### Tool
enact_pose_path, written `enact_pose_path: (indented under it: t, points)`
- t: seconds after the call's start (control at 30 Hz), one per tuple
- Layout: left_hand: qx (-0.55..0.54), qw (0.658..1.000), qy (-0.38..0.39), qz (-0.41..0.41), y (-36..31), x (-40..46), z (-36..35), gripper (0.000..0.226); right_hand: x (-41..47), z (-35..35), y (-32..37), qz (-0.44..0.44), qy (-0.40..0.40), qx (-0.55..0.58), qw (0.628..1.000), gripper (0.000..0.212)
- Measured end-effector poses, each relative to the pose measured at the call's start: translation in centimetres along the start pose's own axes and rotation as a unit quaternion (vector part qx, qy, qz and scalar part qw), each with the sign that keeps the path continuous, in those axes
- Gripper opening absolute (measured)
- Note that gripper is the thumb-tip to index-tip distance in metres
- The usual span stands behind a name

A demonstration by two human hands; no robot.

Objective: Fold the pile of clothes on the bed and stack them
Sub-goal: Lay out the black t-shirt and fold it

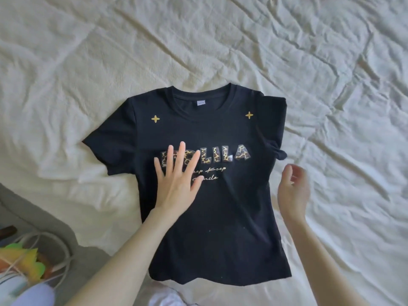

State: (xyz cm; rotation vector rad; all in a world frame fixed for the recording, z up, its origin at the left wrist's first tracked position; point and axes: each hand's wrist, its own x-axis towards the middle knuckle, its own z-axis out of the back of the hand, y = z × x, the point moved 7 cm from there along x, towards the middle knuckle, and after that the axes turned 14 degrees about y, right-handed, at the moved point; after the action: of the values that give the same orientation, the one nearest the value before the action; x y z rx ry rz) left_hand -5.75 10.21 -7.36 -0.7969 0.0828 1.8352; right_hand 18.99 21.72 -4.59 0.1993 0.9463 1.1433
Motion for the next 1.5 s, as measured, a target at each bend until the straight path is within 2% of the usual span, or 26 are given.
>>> enact_pose_path:
  t: [0.07,0.1,0.2,0.27,0.33,0.37,0.43,0.5,0.53,0.6,0.67,0.73,0.8,0.87,0.97,1.03,1.07,1.1,1.13,1.17,1.2,1.27,1.33,1.4,1.47,1.5]
  points:
    - [0.044,0.997,0.054,0.013,-0.3,1.0,-2.5,0.068,2.7,-0.3,-1.7,-0.116,0.075,0.099,0.985,0.04]
    - [0.063,0.995,0.069,0.023,-0.1,1.4,-3.4,0.07,3.6,-1.0,-2.0,-0.161,0.13,0.163,0.965,0.044]
    - [0.085,0.991,0.089,0.044,0.5,2.4,-4.8,0.071,5.8,-2.8,-0.7,-0.211,0.254,0.314,0.89,0.044]
    - [0.087,0.99,0.1,0.053,0.7,2.7,-5.1,0.069,6.8,-3.0,0.6,-0.218,0.248,0.416,0.847,0.032]
    - [0.093,0.987,0.112,0.06,0.6,2.6,-5.2,0.068,7.9,-1.7,0.9,-0.198,0.16,0.506,0.824,0.008]
    - [0.089,0.987,0.116,0.061,0.5,2.6,-5.2,0.068,8.2,-0.6,1.0,-0.163,0.108,0.529,0.826,0.007]
    - [0.079,0.988,0.123,0.058,0.3,2.5,-5.0,0.069,8.1,1.9,0.8,-0.086,0.032,0.52,0.849,0.018]
    - [0.085,0.987,0.126,0.056,0.0,2.4,-4.6,0.072,7.3,2.4,-0.6,-0.085,0.018,0.496,0.864,0.021]
    - [0.084,0.987,0.123,0.057,-0.3,2.2,-4.3,0.072,6.8,1.9,-1.8,-0.12,0.031,0.504,0.855,0.021]
    - [0.055,0.993,0.085,0.056,-1.2,2.0,-3.0,0.068,6.3,0.4,-3.8,-0.195,0.082,0.547,0.81,0.026]
    - [0.028,0.999,0.013,0.041,-2.6,2.3,-1.0,0.058,6.5,-0.4,-4.2,-0.211,0.136,0.558,0.791,0.025]
    - [0.036,0.998,-0.046,-0.018,-5.0,3.4,0.8,0.05,7.3,-0.7,-3.8,-0.205,0.163,0.562,0.785,0.018]
    - [0.008,0.994,-0.043,-0.101,-7.9,5.2,1.9,0.042,7.4,-1.4,-3.3,-0.23,0.18,0.559,0.776,0.012]
    - [-0.12,0.984,0.019,-0.128,-10.3,7.7,2.7,0.037,7.5,-1.7,-2.6,-0.249,0.188,0.527,0.791,0.013]
    - [-0.355,0.923,0.135,-0.062,-13.1,11.9,3.6,0.04,8.5,-0.3,-0.8,-0.167,0.129,0.431,0.877,0.016]
    - [-0.495,0.843,0.211,-0.015,-14.4,14.4,3.8,0.052,8.9,1.6,1.6,-0.041,0.058,0.294,0.953,0.021]
    - [-0.56,0.793,0.238,0.008,-14.6,15.3,4.0,0.06,8.5,2.5,3.3,0.037,0.013,0.208,0.977,0.023]
    - [-0.616,0.746,0.25,0.035,-14.3,16.0,4.4,0.069,7.7,3.0,5.1,0.131,-0.029,0.127,0.983,0.026]
    - [-0.659,0.707,0.249,0.06,-13.6,16.7,5.0,0.076,6.4,2.9,7.0,0.234,-0.055,0.049,0.969,0.027]
    - [-0.682,0.685,0.244,0.084,-12.6,17.3,5.5,0.082,4.8,1.9,8.3,0.323,-0.056,-0.036,0.944,0.029]
    - [-0.685,0.679,0.243,0.103,-11.3,17.7,5.9,0.087,3.2,0.5,8.9,0.393,-0.042,-0.131,0.909,0.03]
    - [-0.645,0.706,0.265,0.125,-9.0,18.2,6.6,0.09,1.3,-2.8,7.7,0.434,0.016,-0.295,0.851,0.028]
    - [-0.577,0.748,0.306,0.118,-7.8,18.3,7.1,0.085,0.1,-4.2,5.7,0.418,0.057,-0.337,0.842,0.017]
    - [-0.504,0.791,0.334,0.092,-7.8,18.5,7.4,0.074,-1.0,-4.1,4.7,0.409,0.069,-0.275,0.868,0.004]
    - [-0.439,0.833,0.33,0.068,-8.5,19.1,7.2,0.058,-1.3,-3.3,4.0,0.344,0.062,-0.169,0.922,0.018]
    - [-0.416,0.852,0.314,0.06,-8.9,19.5,7.1,0.047,-0.6,-2.6,3.1,0.26,0.071,-0.098,0.958,0.025]
